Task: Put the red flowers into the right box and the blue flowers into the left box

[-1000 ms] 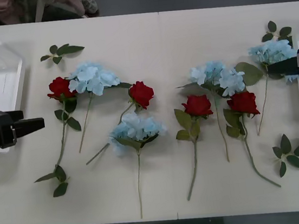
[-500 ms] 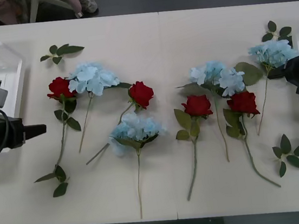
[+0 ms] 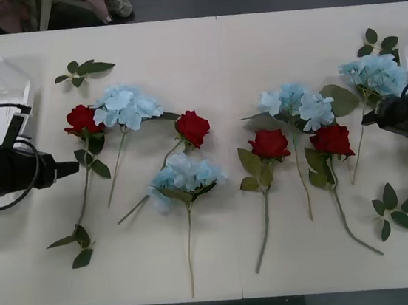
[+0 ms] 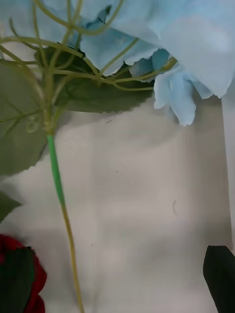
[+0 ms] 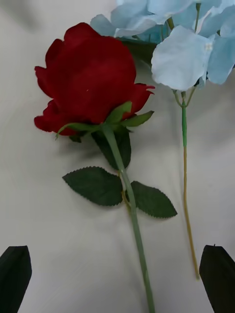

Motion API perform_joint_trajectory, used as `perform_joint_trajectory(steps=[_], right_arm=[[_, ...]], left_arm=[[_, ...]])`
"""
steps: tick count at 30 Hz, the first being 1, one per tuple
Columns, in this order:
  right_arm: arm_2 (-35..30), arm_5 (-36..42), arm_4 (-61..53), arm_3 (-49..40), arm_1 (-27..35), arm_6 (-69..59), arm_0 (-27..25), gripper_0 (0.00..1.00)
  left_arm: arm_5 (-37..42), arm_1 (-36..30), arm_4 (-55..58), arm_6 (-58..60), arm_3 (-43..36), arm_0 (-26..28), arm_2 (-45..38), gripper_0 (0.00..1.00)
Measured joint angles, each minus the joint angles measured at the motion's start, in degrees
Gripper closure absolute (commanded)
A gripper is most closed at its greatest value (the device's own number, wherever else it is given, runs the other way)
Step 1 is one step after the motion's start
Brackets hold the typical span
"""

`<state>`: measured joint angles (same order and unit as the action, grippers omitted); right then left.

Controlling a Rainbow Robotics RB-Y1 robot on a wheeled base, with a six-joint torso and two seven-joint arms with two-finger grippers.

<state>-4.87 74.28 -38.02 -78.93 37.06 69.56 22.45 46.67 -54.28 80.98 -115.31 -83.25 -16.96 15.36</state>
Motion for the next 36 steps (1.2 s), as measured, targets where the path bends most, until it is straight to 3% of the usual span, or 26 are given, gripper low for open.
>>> perform_joint_trajectory(steps=[10,17,18,20,21,22,24,27,28,29,30,36], right_arm=[[2.69,-4.28,4.42,6.39,-1.92,0.00,4.09,0.00],[6.42,-6.50,8.33,9.67,-2.82,0.00,6.26,0.00],[6.58,-6.50,8.56,9.68,-2.83,0.00,6.27,0.22],[6.49,-6.50,8.88,9.68,-2.93,0.00,6.26,0.44],[6.27,-6.50,9.02,9.68,-3.07,0.00,6.26,0.68],[5.98,-6.49,9.17,9.68,-3.27,0.00,6.26,0.82],[5.37,-6.49,9.76,9.68,-3.84,0.00,6.26,0.93],[4.84,-6.49,10.19,9.69,-4.67,0.00,6.26,1.00],[4.87,-6.49,10.18,9.70,-4.84,0.00,6.26,1.00],[4.95,-6.49,10.18,9.70,-4.91,0.00,6.26,1.00],[5.03,-6.49,10.17,9.70,-4.92,0.00,6.26,1.00],[5.05,-6.49,9.65,9.70,-4.91,0.00,6.26,1.00]], left_arm=[[-0.02,6.64,-7.26,-0.02,5.83,-5.38,1.20,0.00],[-1.73,7.88,-7.12,-0.03,10.43,-9.02,5.41,0.00],[-2.26,7.88,-7.12,-0.03,10.58,-9.33,6.40,0.00],[-2.58,7.88,-7.13,-0.03,10.58,-9.54,7.82,0.00],[-2.57,7.89,-7.13,-0.03,10.58,-9.54,8.29,0.00],[-2.57,7.89,-7.15,-0.03,10.58,-9.54,8.61,0.00],[-2.57,7.92,-7.50,-0.03,10.58,-9.54,8.80,0.02],[-2.57,7.96,-8.98,-0.03,10.58,-9.54,8.80,0.45],[-2.57,7.96,-9.22,-0.03,10.58,-9.54,8.80,0.65],[-2.57,7.96,-9.36,-0.03,10.58,-9.54,8.80,0.91],[-2.57,7.96,-9.39,-0.03,10.58,-9.54,8.80,1.00],[-2.61,7.96,-9.59,-0.03,10.58,-9.54,8.80,1.00]])
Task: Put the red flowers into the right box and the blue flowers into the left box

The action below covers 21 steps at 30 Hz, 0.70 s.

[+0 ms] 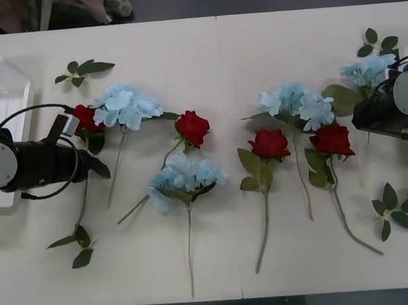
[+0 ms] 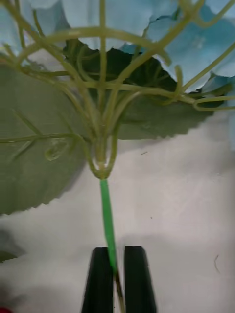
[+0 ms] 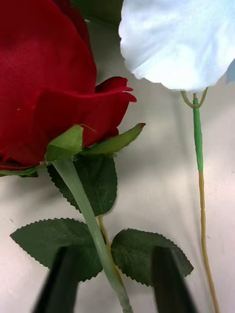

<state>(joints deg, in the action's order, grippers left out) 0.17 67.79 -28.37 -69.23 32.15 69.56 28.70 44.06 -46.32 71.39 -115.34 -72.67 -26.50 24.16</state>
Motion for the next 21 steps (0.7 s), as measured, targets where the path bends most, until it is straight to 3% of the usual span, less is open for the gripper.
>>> perform_joint_trajectory(steps=[12,21], right_arm=[[0.00,0.00,-0.15,0.00,0.00,0.00,0.00,1.00],[0.00,0.00,-1.61,-0.09,0.11,0.00,0.00,1.00]], left_arm=[[-1.33,0.38,-3.97,-0.01,0.00,0.00,0.00,1.00],[-4.29,-0.17,-0.73,-0.01,-0.72,0.00,0.00,1.00]])
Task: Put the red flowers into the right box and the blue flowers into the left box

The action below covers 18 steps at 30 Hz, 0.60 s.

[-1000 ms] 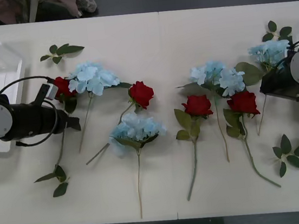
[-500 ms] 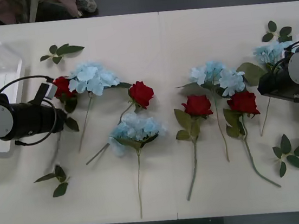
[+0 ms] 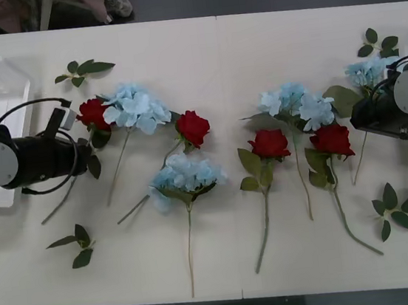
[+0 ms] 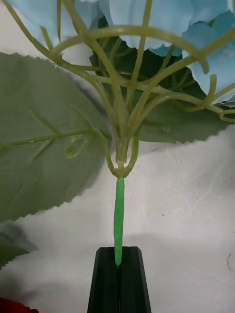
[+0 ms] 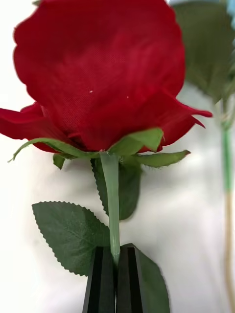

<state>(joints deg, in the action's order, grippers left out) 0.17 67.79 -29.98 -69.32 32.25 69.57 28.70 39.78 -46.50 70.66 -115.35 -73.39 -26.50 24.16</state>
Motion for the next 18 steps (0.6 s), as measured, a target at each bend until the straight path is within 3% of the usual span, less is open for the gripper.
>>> perform_joint_trajectory(steps=[3,5,6,7,13,18], right_arm=[[-0.01,0.00,-0.25,-0.39,0.01,0.00,0.00,1.00],[-0.01,0.00,-0.81,-0.87,0.02,0.00,0.00,0.63],[-0.01,0.00,-0.84,-1.14,0.02,0.00,0.00,0.19],[-0.01,0.00,-0.83,-1.42,0.02,0.00,-0.01,0.00],[-0.01,0.00,-0.82,-3.99,0.02,0.09,-0.07,0.00],[-0.22,0.07,-1.01,-9.85,0.18,4.48,-1.35,0.00]], left_arm=[[-0.01,-1.97,4.08,0.00,-3.13,0.02,-0.05,1.00],[-0.03,-3.75,7.83,0.00,-6.76,0.40,-0.74,1.00],[-0.04,-4.60,10.00,0.00,-9.11,1.04,-1.70,1.00],[-0.05,-5.29,12.21,0.00,-11.82,1.97,-3.06,1.00],[-4.76,-8.10,23.23,0.00,-26.99,9.91,-10.92,1.00],[-8.43,-8.75,26.03,0.00,-32.90,10.70,-10.06,1.00]])
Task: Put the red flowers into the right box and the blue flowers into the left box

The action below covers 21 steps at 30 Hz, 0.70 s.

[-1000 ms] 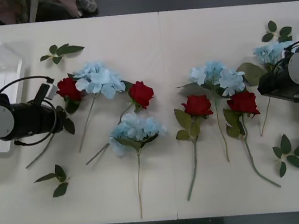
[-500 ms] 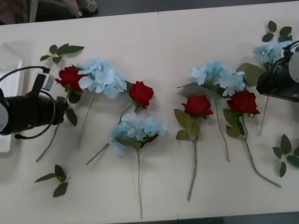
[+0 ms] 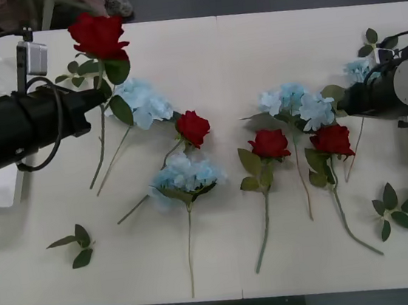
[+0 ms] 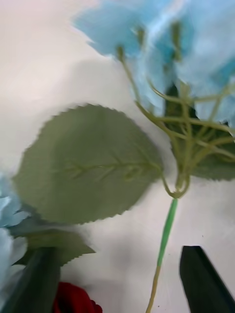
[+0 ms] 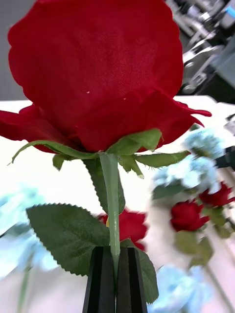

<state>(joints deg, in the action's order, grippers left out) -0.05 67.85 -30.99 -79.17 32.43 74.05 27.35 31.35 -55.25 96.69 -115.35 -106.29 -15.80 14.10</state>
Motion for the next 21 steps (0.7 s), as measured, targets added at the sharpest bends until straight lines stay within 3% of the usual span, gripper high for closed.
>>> perform_joint_trajectory(steps=[12,21], right_arm=[[-13.02,13.67,-14.10,-19.91,0.45,23.08,-7.14,0.00],[-28.50,23.76,-34.18,-21.63,-3.68,46.86,-7.63,0.00]], left_arm=[[-0.44,9.42,3.19,0.00,-0.86,-10.28,1.20,1.00],[-0.48,17.92,-0.35,0.01,1.08,-15.53,4.84,1.00]])
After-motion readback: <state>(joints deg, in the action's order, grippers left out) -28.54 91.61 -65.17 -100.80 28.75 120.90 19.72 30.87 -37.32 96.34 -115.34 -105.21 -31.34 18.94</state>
